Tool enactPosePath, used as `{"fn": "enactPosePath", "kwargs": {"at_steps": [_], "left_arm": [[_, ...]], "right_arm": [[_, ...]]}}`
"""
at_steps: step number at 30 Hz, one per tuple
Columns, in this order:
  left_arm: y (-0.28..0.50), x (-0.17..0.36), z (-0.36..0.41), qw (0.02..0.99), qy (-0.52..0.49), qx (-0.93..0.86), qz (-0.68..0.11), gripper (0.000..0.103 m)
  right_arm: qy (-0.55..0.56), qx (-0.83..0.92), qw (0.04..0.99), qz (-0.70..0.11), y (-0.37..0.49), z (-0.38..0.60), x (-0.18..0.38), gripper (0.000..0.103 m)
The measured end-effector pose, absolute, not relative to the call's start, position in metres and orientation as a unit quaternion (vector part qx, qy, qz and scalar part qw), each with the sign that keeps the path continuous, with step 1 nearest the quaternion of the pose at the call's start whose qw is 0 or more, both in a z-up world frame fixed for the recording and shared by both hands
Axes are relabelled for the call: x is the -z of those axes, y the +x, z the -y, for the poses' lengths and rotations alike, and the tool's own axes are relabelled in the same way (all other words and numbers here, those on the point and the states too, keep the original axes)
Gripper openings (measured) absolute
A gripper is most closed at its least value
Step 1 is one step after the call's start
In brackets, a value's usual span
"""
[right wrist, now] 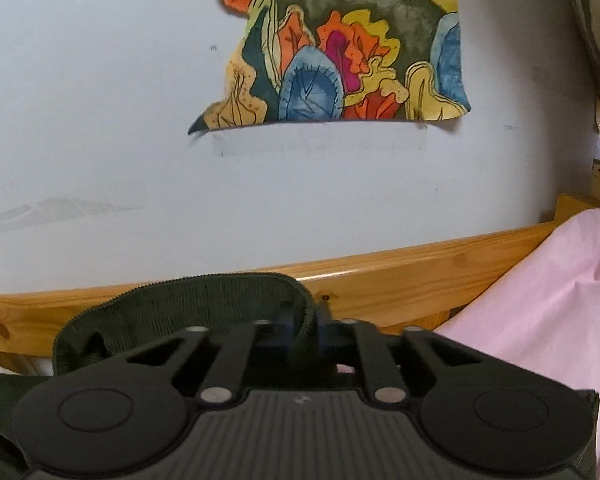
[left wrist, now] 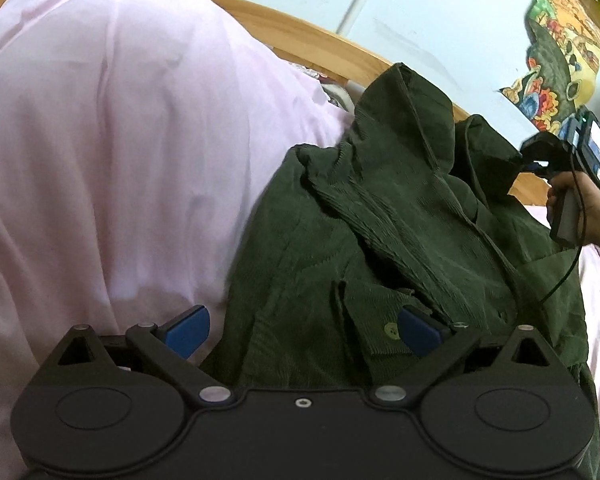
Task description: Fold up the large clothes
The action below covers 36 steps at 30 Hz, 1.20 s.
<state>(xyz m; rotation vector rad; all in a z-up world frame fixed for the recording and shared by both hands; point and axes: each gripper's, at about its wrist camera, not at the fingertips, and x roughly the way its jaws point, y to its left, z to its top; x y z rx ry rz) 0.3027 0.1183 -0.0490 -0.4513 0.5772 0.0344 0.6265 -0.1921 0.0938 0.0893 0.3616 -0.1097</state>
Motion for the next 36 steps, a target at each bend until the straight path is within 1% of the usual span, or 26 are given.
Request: {"fn": "enactPosePath", "kwargs": {"at_steps": [4, 8, 14, 17, 19, 23, 27, 28, 29, 31, 32, 33, 35, 36], "left_arm": [[0.3, 0.045, -0.117, 0.935, -0.221, -0.017, -0.275, 0.1], [0.296, 0.039, -0.116, 0.939, -0.221, -0.017, -0.263, 0.1], [0.284, 0.029, -0.113, 0.946, -0.215, -0.019, -0.24, 0.1], [0.278, 0.022, -0.11, 0.952, -0.204, -0.019, -0.226, 0.1], [0.275, 0.019, -0.108, 0.956, -0.198, -0.02, -0.217, 0.1], [0.272, 0.015, -0.102, 0.961, -0.18, -0.018, -0.21, 0.1], [0.27, 0.015, -0.097, 0.964, -0.161, -0.018, -0.21, 0.1], [0.27, 0.015, -0.096, 0.965, -0.157, -0.017, -0.21, 0.1], [0.269, 0.015, -0.095, 0.965, -0.154, -0.016, -0.211, 0.1], [0.27, 0.017, -0.092, 0.966, -0.147, -0.016, -0.214, 0.1], [0.27, 0.017, -0.092, 0.966, -0.143, -0.015, -0.215, 0.1], [0.271, 0.018, -0.091, 0.966, -0.14, -0.015, -0.216, 0.1], [0.273, 0.019, -0.091, 0.966, -0.136, -0.014, -0.22, 0.1], [0.275, 0.018, -0.091, 0.967, -0.136, -0.012, -0.217, 0.1]], "right_arm": [[0.009, 0.013, 0.988, -0.15, 0.568, 0.186, -0.101, 0.006], [-0.061, -0.032, 0.992, -0.103, 0.477, 0.175, -0.099, 0.006], [-0.133, -0.048, 0.988, -0.07, 0.361, 0.164, -0.067, 0.006], [-0.142, -0.049, 0.984, -0.098, 0.323, 0.161, -0.04, 0.006], [-0.134, -0.05, 0.981, -0.134, 0.306, 0.159, -0.018, 0.006], [-0.137, -0.043, 0.973, -0.184, 0.285, 0.155, 0.015, 0.006], [-0.119, -0.021, 0.971, -0.204, 0.281, 0.163, 0.017, 0.009], [-0.108, -0.02, 0.973, -0.201, 0.28, 0.167, 0.012, 0.017], [-0.101, -0.02, 0.975, -0.197, 0.279, 0.172, 0.006, 0.033], [-0.09, -0.017, 0.979, -0.182, 0.278, 0.181, -0.007, 0.055], [-0.085, -0.015, 0.981, -0.173, 0.278, 0.185, -0.013, 0.06], [-0.078, -0.011, 0.983, -0.163, 0.279, 0.189, -0.02, 0.063], [-0.058, -0.001, 0.989, -0.139, 0.286, 0.2, -0.033, 0.08], [-0.052, 0.006, 0.99, -0.128, 0.294, 0.205, -0.039, 0.082]]}}
